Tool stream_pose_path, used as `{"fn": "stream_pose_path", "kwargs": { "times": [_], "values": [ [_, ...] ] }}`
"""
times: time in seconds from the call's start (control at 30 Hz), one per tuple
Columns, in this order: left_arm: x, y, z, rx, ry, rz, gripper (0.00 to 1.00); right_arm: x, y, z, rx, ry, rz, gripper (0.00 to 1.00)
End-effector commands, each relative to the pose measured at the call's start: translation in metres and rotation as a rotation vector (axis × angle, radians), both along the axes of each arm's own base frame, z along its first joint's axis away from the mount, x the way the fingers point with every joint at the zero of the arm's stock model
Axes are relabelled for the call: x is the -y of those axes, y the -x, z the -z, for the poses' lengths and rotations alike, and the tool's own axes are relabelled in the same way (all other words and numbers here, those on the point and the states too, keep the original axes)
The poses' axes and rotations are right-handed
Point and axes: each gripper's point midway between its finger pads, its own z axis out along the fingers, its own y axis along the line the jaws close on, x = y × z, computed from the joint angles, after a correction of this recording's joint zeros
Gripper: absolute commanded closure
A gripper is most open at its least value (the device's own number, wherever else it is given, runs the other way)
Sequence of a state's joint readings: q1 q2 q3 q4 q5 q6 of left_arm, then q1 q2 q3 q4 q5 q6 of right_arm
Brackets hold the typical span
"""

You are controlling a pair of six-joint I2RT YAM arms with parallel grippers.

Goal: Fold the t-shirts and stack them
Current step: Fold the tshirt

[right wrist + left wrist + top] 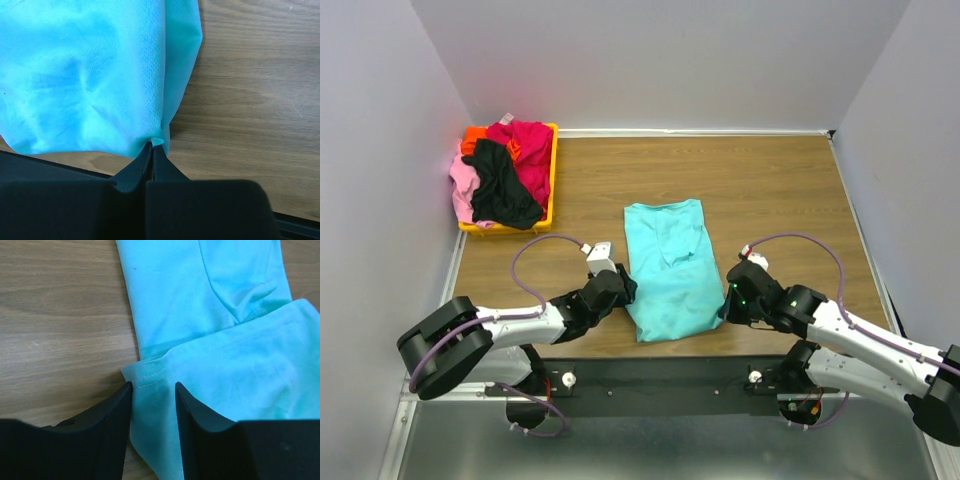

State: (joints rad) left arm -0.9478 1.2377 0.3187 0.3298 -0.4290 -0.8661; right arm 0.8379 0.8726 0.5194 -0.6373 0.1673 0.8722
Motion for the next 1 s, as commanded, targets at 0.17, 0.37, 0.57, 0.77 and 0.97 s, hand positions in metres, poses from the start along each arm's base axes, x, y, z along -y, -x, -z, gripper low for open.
{"fn": "stream_pose_path", "kwargs": {
  "times": [0.17,0.37,0.57,0.77,0.97],
  "values": [
    [0.022,-0.016,-0.020,0.088,0.051,0.042,0.96,-0.001,0.000,0.000,0.016,-0.013,-0.001,0.97],
    [0.038,-0.030,-0.032,0.173,0.080,0.086,1.00,-0.001,0.000,0.000,0.016,-0.011,0.000,0.97],
    [0.045,-0.040,-0.021,0.170,0.069,0.090,1.00,-0.001,0.000,0.000,0.015,-0.012,0.001,0.97],
    [0.048,-0.048,-0.009,0.158,0.030,0.090,1.00,-0.001,0.000,0.000,0.016,-0.011,0.001,0.97],
    [0.042,-0.050,-0.026,0.178,0.006,0.079,0.53,0.000,-0.001,0.000,0.022,-0.010,0.006,0.97]
  ]
}}
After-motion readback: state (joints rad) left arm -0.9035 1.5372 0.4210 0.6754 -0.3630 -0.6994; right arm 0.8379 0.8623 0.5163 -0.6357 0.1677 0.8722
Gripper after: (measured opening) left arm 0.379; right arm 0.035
